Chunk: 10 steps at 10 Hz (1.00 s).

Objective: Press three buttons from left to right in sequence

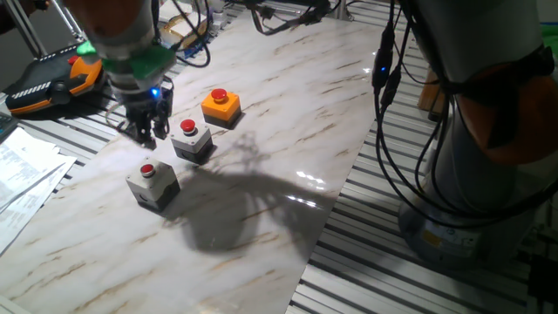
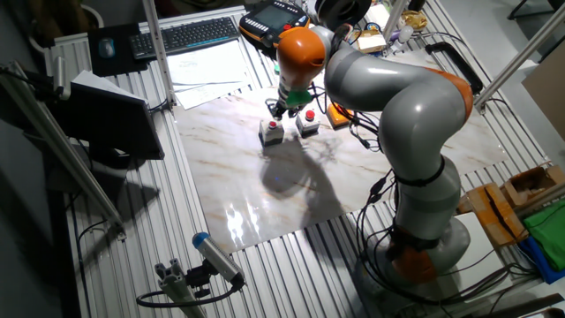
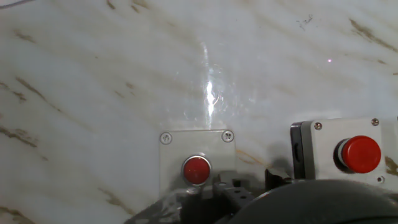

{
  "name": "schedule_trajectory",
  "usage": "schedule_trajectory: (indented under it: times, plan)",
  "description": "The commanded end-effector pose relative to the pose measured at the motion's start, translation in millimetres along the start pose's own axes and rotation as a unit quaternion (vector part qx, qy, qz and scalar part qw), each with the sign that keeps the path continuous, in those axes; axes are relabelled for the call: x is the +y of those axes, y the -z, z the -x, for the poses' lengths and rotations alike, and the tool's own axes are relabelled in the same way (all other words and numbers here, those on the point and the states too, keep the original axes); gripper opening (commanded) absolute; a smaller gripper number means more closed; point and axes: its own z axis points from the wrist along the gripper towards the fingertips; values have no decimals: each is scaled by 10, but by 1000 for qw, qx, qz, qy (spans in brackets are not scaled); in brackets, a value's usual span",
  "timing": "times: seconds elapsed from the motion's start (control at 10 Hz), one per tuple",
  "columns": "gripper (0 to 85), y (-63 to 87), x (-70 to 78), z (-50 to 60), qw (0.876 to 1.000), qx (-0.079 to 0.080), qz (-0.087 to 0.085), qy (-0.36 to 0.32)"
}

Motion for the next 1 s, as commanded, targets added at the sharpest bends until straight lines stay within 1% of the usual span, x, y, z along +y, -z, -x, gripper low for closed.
schedule_trajectory:
  times: [0.0,0.1,0.2,0.4,0.5,0.6,0.8,0.9]
  plan:
    - [80,45,-50,15,1000,5,5,1]
    - [10,92,-100,25,1000,6,5,3]
    - [10,142,-155,34,1000,7,6,2]
    - [10,260,-292,43,1000,11,2,1]
    - [10,315,-352,39,1000,10,-8,2]
    - [7,362,-414,32,1000,9,-11,2]
    - [7,421,-528,13,1000,10,-14,11]
    - [7,450,-575,-3,1000,15,-16,12]
